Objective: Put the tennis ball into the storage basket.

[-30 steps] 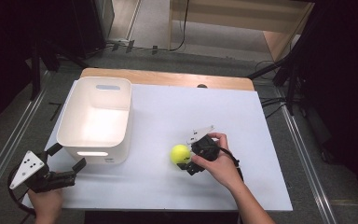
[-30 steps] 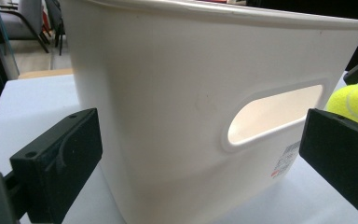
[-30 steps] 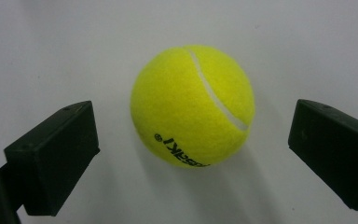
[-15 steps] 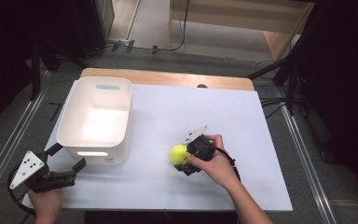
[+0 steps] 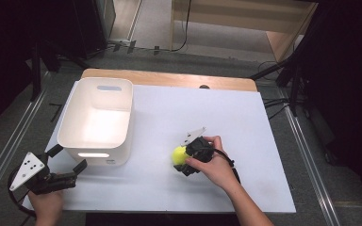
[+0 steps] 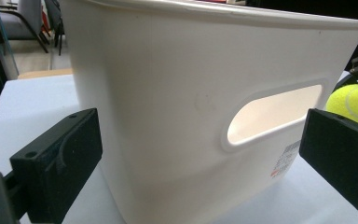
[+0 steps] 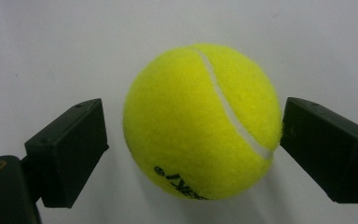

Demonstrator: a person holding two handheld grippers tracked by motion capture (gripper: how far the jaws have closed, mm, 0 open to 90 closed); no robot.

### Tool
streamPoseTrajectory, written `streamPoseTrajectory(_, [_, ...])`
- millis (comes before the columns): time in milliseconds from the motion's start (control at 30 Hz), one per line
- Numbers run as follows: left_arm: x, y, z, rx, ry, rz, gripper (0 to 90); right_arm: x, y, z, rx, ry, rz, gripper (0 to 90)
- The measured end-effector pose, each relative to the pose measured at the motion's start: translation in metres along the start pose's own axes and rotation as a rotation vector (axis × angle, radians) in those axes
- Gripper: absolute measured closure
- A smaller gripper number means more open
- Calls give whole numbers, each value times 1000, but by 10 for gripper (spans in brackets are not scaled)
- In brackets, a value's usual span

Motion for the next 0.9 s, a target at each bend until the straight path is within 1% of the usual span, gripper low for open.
streamPoseTrajectory(100, [0, 0, 0, 1, 1, 0, 0, -1, -1, 0, 4, -1, 2, 63])
streamPoseTrajectory(133, [0, 0, 0, 0, 0, 0, 0, -2, 0, 0, 5, -3, -6, 63])
streamPoseTrajectory(233, [0, 0, 0, 0, 0, 0, 0, -3, -1, 1, 11, -8, -7, 63])
streamPoseTrajectory(367, [0, 0, 0, 1, 1, 0, 0, -6, 0, 1, 6, -12, -21, 63])
streamPoseTrajectory(767, [0, 0, 0, 2, 2, -1, 0, -8, 0, 0, 8, -21, -26, 67])
streamPoseTrajectory(800, [0, 0, 0, 1, 2, -1, 0, -8, 0, 0, 5, -17, -34, 143])
streamPoseTrajectory(900, [0, 0, 0, 1, 1, -1, 0, -9, 0, 0, 2, -15, -38, 144])
Point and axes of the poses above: each handheld gripper's, and its own axes: x roughly backward along the jaws, z roughly out of its top, y roughly to its right, the point moved 6 cm from there along -x, roughly forward along the jaws, and after that the axes turned 10 degrees about -z, right-handed, at the moved point
